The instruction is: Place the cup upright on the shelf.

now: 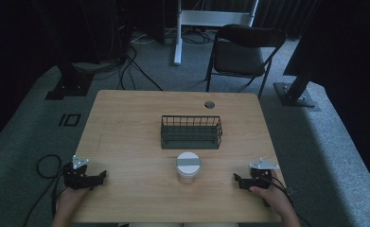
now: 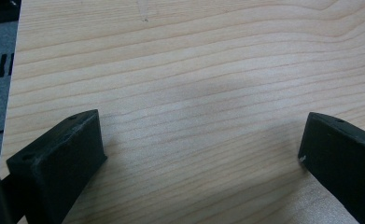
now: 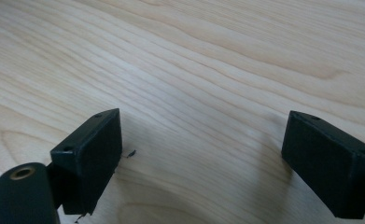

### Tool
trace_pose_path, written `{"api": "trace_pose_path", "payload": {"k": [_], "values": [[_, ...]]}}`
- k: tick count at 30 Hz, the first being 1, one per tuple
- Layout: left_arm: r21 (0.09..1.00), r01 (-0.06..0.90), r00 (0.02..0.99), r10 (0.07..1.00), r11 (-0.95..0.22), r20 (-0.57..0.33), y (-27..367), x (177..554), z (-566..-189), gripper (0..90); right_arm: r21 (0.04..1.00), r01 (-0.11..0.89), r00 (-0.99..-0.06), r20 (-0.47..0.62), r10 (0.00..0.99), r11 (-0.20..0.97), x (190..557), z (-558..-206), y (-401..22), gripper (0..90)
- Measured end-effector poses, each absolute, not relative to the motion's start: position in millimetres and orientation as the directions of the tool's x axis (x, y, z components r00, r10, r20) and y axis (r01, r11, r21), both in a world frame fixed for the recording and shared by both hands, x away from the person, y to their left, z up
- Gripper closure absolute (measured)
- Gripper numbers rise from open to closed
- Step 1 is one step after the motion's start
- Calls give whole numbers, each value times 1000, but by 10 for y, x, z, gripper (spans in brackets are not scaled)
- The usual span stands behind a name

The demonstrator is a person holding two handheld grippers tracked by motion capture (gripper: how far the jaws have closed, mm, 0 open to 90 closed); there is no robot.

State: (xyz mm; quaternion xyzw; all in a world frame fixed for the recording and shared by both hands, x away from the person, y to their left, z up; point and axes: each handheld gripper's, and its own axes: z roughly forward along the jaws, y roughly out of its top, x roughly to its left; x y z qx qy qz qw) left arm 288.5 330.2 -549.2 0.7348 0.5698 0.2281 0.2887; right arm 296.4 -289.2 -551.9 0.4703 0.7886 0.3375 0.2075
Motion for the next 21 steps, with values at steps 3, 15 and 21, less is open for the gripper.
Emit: {"api": "trace_pose_path", "payload": {"k": [3, 15, 21], "values": [[684, 706, 247, 969, -184, 6, 3303, 2885, -5492, 3, 728, 593, -489, -13, 872, 343, 2963, -5511, -2842, 121], [684, 706, 247, 969, -184, 6, 3302, 2885, -5492, 2, 735, 575, -529, -2, 849, 360, 2952, -5462, -2696, 121], [684, 706, 247, 969, -184, 6, 3302, 2885, -5492, 3, 745, 550, -561, -5, 828, 377, 2942, -5419, -2589, 131]]}}
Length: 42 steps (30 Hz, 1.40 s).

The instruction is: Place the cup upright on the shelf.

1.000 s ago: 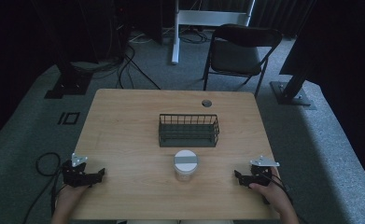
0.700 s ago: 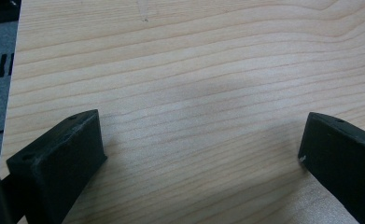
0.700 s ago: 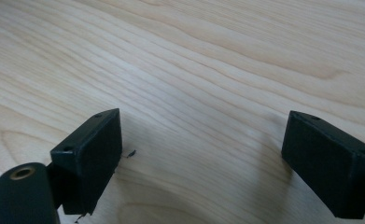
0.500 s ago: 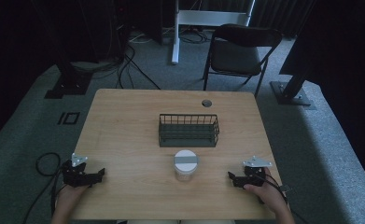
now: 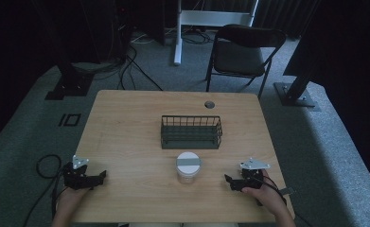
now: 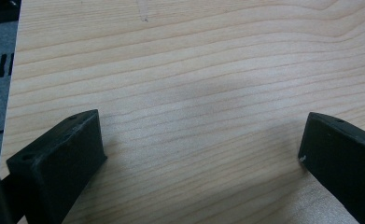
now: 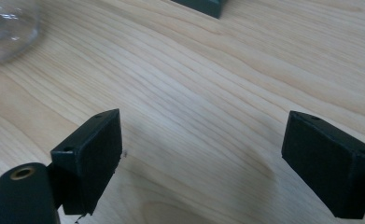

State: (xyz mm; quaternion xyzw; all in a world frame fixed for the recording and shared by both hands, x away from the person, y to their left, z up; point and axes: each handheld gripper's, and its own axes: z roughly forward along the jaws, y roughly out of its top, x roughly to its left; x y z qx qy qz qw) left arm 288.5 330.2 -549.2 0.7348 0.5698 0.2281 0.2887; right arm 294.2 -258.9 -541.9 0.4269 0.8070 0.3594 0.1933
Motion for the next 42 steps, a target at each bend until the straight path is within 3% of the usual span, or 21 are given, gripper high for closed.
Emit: {"api": "trace_pose_path", "payload": {"k": [42], "values": [[686, 704, 252, 968, -187, 5, 3305, 2885, -5493, 2, 806, 376, -806, 41, 591, 457, 2866, -5291, -1694, 138]]}}
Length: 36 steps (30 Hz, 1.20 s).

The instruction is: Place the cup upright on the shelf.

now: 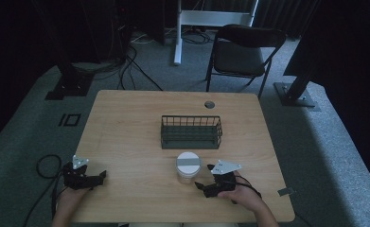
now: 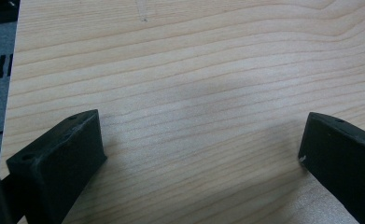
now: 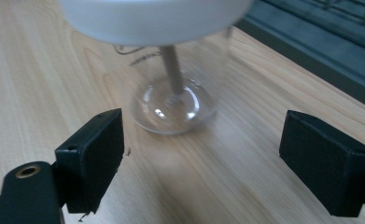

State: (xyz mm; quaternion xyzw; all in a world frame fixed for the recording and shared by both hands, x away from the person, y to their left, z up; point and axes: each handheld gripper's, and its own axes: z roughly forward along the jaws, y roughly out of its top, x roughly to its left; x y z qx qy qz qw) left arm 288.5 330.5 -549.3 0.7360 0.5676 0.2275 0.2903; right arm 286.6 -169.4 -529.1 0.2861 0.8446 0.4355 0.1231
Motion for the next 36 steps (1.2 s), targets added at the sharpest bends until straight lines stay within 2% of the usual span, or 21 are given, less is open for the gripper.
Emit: {"api": "trace_pose_path", "payload": {"k": [36], "values": [[686, 703, 254, 967, -189, 5, 3307, 2884, -5493, 2, 878, 366, -796, 123, 593, 308, 2965, -5339, -1301, 138]]}}
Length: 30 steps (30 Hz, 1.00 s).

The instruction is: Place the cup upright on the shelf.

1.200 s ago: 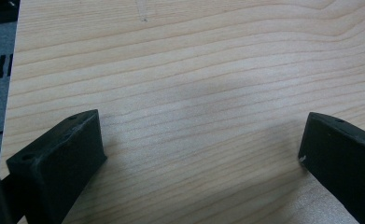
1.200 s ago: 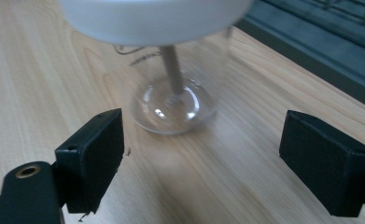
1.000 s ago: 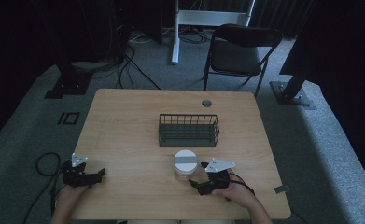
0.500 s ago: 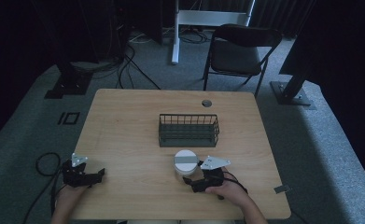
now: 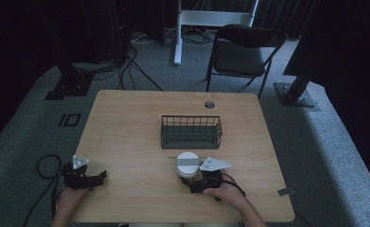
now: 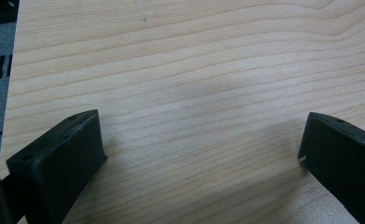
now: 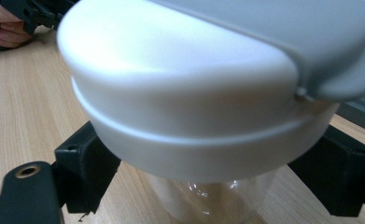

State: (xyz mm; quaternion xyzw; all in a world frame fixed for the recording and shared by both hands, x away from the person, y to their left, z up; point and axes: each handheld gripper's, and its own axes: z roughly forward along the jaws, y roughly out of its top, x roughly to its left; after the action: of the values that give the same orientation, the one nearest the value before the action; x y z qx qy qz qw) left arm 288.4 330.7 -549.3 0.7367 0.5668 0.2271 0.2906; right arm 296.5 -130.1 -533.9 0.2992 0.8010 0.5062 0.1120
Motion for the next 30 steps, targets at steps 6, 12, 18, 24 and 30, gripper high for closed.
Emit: {"api": "trace_pose_path", "payload": {"k": [6, 12, 18, 24, 30], "values": [[685, 703, 254, 967, -189, 5, 3308, 2884, -5493, 2, 888, 366, -783, 133, 608, 277, 2966, -5362, -1271, 136], [685, 703, 255, 967, -189, 5, 3308, 2884, -5493, 2, 888, 363, -774, 119, 622, 281, 2962, -5380, -1226, 137], [685, 703, 255, 967, -189, 5, 3308, 2884, -5493, 2, 892, 342, -764, 80, 640, 295, 2963, -5393, -1172, 165], [685, 703, 254, 967, -189, 5, 3308, 2884, -5493, 2, 891, 315, -768, 39, 639, 325, 2954, -5360, -1147, 185], [685, 703, 255, 967, -189, 6, 3308, 2884, -5493, 2, 889, 340, -761, 69, 645, 306, 2984, -5315, -1168, 186]]}}
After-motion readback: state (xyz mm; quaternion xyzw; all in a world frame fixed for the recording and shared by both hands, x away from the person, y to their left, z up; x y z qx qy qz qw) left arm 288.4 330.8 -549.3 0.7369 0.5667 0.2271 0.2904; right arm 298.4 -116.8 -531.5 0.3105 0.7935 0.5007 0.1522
